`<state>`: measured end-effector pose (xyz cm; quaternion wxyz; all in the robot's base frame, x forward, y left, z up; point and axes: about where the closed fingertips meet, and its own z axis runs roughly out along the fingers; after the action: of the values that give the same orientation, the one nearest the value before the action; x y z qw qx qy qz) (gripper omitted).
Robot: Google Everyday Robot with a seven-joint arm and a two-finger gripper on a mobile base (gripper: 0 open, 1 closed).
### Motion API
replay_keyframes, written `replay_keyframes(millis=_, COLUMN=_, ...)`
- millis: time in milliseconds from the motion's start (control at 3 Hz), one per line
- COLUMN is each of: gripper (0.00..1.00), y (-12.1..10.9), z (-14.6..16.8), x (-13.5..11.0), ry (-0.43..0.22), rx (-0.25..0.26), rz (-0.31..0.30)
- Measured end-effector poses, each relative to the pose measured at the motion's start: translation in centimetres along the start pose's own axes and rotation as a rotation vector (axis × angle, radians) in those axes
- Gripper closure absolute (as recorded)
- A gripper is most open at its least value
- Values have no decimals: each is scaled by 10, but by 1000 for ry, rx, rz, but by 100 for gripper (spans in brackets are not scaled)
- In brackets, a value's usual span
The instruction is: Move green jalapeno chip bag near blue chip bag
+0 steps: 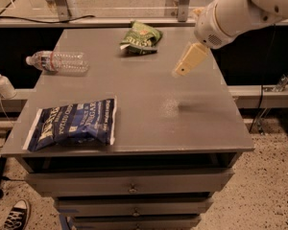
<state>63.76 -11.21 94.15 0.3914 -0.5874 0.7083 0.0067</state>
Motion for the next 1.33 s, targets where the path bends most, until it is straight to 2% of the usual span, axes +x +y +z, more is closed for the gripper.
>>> replay_keyframes(millis=333, gripper=0, y=-5, z=37, x=3, ry=-75, rx=67, rz=108)
replay_keyframes(millis=667, gripper=0, y=-39, z=73, x=-2, ry=-168, rx=163, rz=202)
replay_keyframes(millis=1000, gripper=0, y=-72, z=117, x=-14, ry=-262, rx=185, rz=265)
replay_keyframes(millis=1333, gripper=0, y=-98, z=163, x=-33, ry=-347, rx=150, rz=305)
